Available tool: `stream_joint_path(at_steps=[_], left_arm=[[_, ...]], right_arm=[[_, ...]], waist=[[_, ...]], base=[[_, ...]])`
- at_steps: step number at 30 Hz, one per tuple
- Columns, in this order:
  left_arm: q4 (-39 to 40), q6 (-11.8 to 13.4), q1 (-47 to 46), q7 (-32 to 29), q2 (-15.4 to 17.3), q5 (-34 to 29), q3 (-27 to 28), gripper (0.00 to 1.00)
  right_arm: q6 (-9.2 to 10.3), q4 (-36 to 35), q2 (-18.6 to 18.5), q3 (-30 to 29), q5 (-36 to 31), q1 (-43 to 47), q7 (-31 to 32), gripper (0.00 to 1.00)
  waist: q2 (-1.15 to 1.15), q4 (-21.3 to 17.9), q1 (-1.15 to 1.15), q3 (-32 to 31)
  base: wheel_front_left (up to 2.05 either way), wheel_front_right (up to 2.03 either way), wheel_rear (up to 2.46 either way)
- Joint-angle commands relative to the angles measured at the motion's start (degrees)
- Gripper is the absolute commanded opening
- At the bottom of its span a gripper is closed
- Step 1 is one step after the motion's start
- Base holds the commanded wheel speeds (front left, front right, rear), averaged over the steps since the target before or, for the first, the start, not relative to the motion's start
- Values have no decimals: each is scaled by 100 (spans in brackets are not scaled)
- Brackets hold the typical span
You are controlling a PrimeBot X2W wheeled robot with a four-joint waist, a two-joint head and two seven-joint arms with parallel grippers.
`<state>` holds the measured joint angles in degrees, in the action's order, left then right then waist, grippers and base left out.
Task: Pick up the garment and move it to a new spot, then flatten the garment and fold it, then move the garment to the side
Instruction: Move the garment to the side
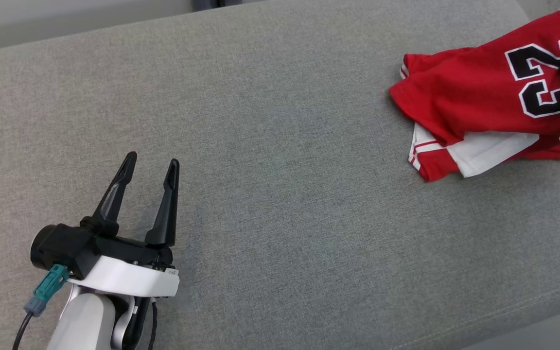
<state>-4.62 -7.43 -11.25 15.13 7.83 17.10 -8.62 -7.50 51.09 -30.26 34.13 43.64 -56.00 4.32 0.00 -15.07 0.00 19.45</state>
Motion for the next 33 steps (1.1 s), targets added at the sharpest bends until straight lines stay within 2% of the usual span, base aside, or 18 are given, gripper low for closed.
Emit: stream_joint_path(at_steps=[1,3,4,5,6,14,19,27,33], left_arm=[[27,-9,-130,-2,29,-15,11,100],[34,-9,-143,-2,61,-13,6,100],[34,-9,-144,-2,74,-14,-3,100],[32,-9,-151,-2,92,-15,-11,100],[31,-9,-162,-2,105,-14,-13,100],[3,-10,-216,-2,100,42,19,100],[31,3,-62,-2,-11,68,228,100],[154,49,299,-1,-152,53,826,100],[253,66,525,-3,-235,7,1225,100]], right_arm=[[1,50,-2,14,-62,-79,-65,0],[1,335,5,15,-202,-224,-202,0],[1,466,25,-14,-267,-293,-296,31],[1,619,46,-33,-340,-365,-394,80],[1,782,102,-74,-368,-420,-465,100],[1,1709,419,-100,-841,-768,-1080,100],[1,1630,551,-28,-967,-717,-1574,100],[1,572,562,-55,-1064,-105,-1952,100],[1,-866,506,-741,-1273,890,-1950,100]], waist=[[0,-3,0,56],[0,-10,0,103],[0,-13,0,121],[0,-16,0,137],[0,-19,0,150],[0,31,0,36],[0,172,0,-297],[0,596,0,-885],[0,1016,0,-1190]], base=[[0,0,0],[0,0,0],[0,0,0],[0,0,0],[0,0,0],[0,0,0],[0,0,0],[0,0,0],[0,0,0]])
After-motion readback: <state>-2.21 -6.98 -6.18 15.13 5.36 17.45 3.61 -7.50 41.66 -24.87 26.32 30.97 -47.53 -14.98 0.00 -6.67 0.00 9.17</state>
